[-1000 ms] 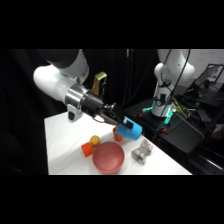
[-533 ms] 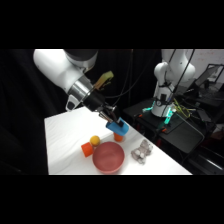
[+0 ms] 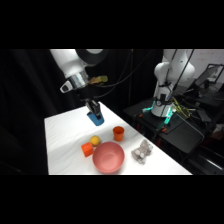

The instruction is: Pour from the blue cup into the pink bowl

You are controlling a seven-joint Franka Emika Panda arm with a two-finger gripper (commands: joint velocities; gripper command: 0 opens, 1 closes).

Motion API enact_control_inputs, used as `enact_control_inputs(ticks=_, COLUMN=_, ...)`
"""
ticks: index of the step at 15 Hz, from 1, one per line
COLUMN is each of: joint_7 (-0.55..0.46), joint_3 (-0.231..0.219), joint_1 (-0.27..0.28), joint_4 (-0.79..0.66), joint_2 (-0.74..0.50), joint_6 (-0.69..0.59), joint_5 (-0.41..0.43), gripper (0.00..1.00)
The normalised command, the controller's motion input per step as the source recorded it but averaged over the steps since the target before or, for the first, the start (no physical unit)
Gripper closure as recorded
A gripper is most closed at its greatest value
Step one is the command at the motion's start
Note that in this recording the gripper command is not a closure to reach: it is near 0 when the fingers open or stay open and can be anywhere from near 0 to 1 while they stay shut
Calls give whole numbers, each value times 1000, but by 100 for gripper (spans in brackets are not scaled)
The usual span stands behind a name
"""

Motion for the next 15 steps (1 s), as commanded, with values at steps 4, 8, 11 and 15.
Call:
enact_control_inputs(ticks=4, joint_7=279, joint_3=-100, joint_1=-93, joint_4=-592, joint_2=-420, joint_6=716, joint_5=-158, gripper=18)
enact_control_inputs(ticks=8, joint_7=483, joint_3=-75, joint_1=-9, joint_4=-507, joint_2=-254, joint_6=703, joint_5=-163, gripper=18)
enact_control_inputs(ticks=11, joint_7=500, joint_3=-38, joint_1=42, joint_4=-373, joint_2=-86, joint_6=594, joint_5=-139, gripper=18)
enact_control_inputs(ticks=15, joint_7=459, joint_3=-53, joint_1=94, joint_4=-198, joint_2=91, joint_6=426, joint_5=-183, gripper=18)
